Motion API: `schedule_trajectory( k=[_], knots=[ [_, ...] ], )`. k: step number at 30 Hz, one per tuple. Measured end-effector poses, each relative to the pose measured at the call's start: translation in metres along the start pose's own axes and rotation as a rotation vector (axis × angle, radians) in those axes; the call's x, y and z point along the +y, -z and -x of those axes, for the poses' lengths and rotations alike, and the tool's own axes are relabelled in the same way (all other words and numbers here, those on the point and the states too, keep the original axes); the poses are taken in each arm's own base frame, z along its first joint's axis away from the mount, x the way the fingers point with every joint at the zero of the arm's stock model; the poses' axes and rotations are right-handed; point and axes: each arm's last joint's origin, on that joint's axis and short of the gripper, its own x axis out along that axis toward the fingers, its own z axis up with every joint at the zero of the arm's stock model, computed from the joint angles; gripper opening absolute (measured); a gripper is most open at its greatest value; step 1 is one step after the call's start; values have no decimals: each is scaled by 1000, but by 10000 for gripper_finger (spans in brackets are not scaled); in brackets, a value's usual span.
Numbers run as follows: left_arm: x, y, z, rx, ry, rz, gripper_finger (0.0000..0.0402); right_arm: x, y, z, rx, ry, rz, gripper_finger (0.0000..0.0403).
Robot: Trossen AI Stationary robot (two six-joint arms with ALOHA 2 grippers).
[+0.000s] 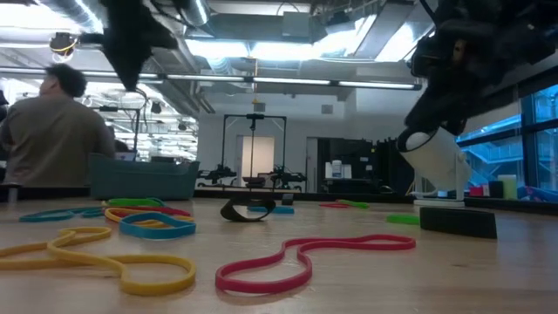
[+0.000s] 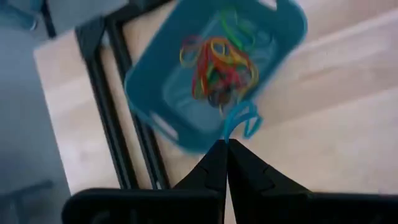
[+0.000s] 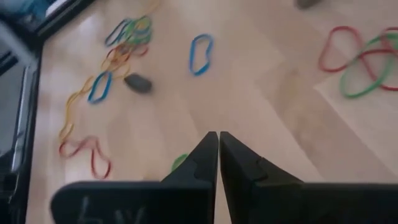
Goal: Pick and place rubber bands into bin
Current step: Put the blue rubber band into the bin
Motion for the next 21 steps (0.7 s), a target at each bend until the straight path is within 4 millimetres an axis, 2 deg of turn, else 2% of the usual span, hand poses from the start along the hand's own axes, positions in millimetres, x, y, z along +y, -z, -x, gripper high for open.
schedule_trajectory(
  k=[4,7,11,15,18,21],
  knots=[
    [14,-33,-36,8,71,-46,2,-1,-1,0,-38,47,-58,21],
    [20,-49,-70,47,132,-69,2,-1,-3,0,-65,66,-106,21],
    [22,-58,-117,143,133,-107,2,-2,-4,0,-94,98,-158,21],
    [14,-63,-156,218,143,-156,4,-3,-4,0,-122,133,-195,21],
    [6,-65,-177,248,144,-200,15,-4,-5,1,-141,156,-218,21],
    [1,-66,-191,266,152,-201,36,-4,-5,1,-150,166,-238,21]
  ],
)
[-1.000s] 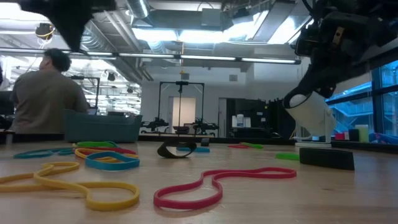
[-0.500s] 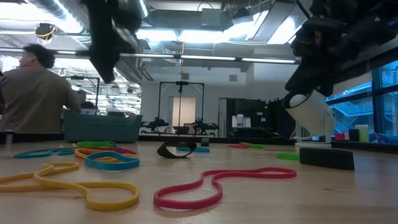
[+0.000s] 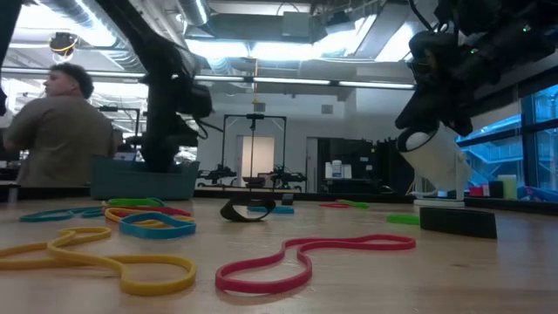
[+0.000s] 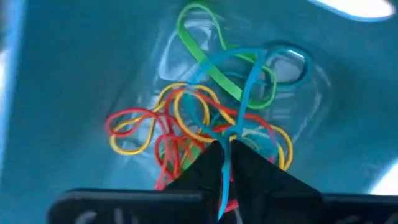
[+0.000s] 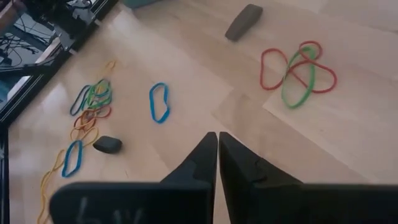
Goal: Pick and place rubber bands into bin
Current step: Put the blue rubber band into the bin, then put the bottom right green rubber band into the bin
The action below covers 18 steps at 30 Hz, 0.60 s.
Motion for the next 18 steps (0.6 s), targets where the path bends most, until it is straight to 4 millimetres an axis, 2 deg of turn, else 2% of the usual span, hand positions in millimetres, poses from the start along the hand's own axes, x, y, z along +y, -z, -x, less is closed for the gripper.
schedule_trajectory(
  k=[3,6,13,18],
  knots=[
    [-1,-1,-4,14,5,-1,63,0,0,0,0,1,0,21],
    [0,0,2,3,1,0,92,0,0,0,-5,6,1,21],
    [4,0,44,-95,11,46,145,-1,0,0,-17,19,38,21],
    [8,14,76,-165,29,132,157,-1,0,0,-17,21,77,21]
  ],
)
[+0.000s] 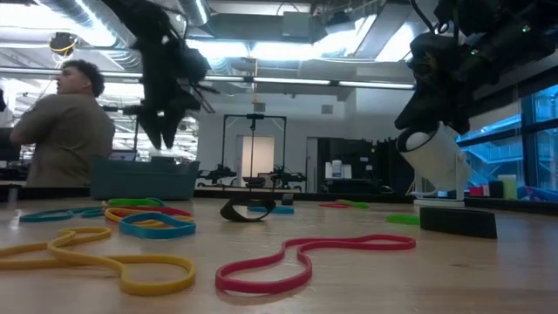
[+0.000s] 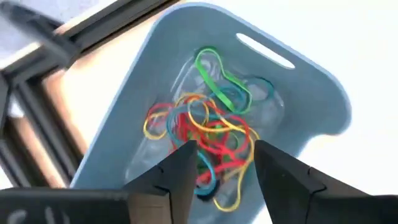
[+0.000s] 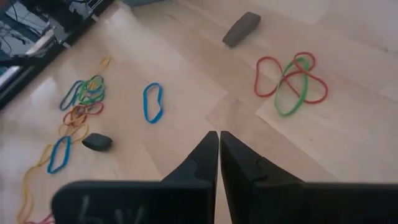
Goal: Pick and place rubber bands into bin
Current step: Put the bottom right green rubber band into the bin
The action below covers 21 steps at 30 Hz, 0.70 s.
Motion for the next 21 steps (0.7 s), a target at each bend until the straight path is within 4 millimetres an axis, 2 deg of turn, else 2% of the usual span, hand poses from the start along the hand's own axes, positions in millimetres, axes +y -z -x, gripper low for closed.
schedule_trajectory(
  k=[5,12,15,21],
  knots=[
    [-2,20,34,-41,37,97,148,0,0,0,0,-1,37,21],
    [-29,63,79,-142,98,131,117,0,-1,0,-6,-5,33,21],
    [-45,83,91,-171,128,120,96,0,-1,0,-6,-5,47,21],
    [-79,118,102,-172,196,62,40,1,-1,0,-6,-6,83,21]
  ],
)
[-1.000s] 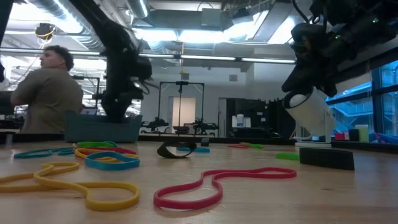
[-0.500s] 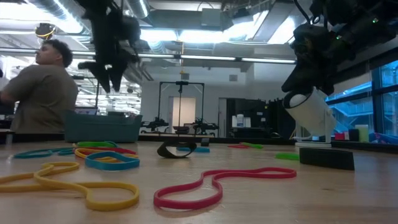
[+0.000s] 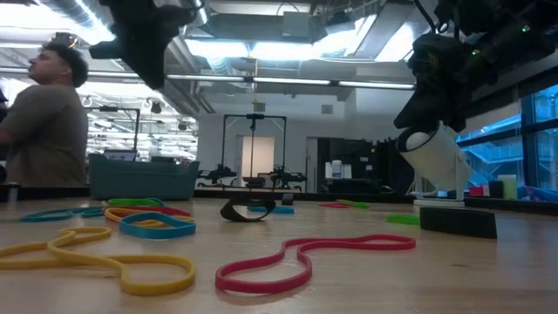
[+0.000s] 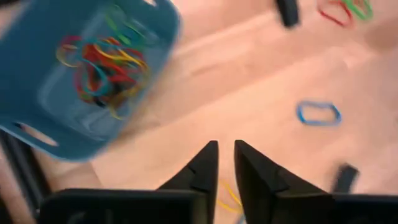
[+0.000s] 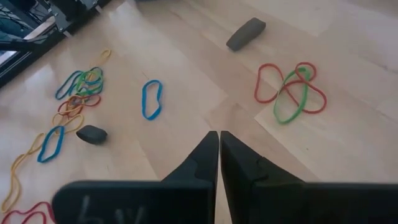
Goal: Pick and place rubber bands into bin
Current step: Put the bottom right green rubber band into the bin
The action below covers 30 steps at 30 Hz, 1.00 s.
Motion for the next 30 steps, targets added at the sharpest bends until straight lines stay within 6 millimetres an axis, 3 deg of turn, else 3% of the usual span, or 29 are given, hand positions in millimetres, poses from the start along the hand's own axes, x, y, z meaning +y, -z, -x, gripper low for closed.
schedule_trajectory(
  k=[3,7,12,17,24,30],
  knots=[
    [-14,16,1,15,24,-29,10,0,0,0,-1,-1,0,21],
    [-25,41,-9,75,60,-97,3,1,-1,0,-10,-7,-7,21],
    [-32,72,-48,144,224,-193,2,2,-3,0,-26,-18,-12,20],
    [-24,93,-82,134,295,-221,2,8,-5,2,-45,-59,-65,4],
    [-6,102,-86,150,356,-404,2,43,-23,4,42,-54,-40,2],
    [9,87,-71,56,411,-534,2,79,-36,-21,264,120,-25,1]
  ],
)
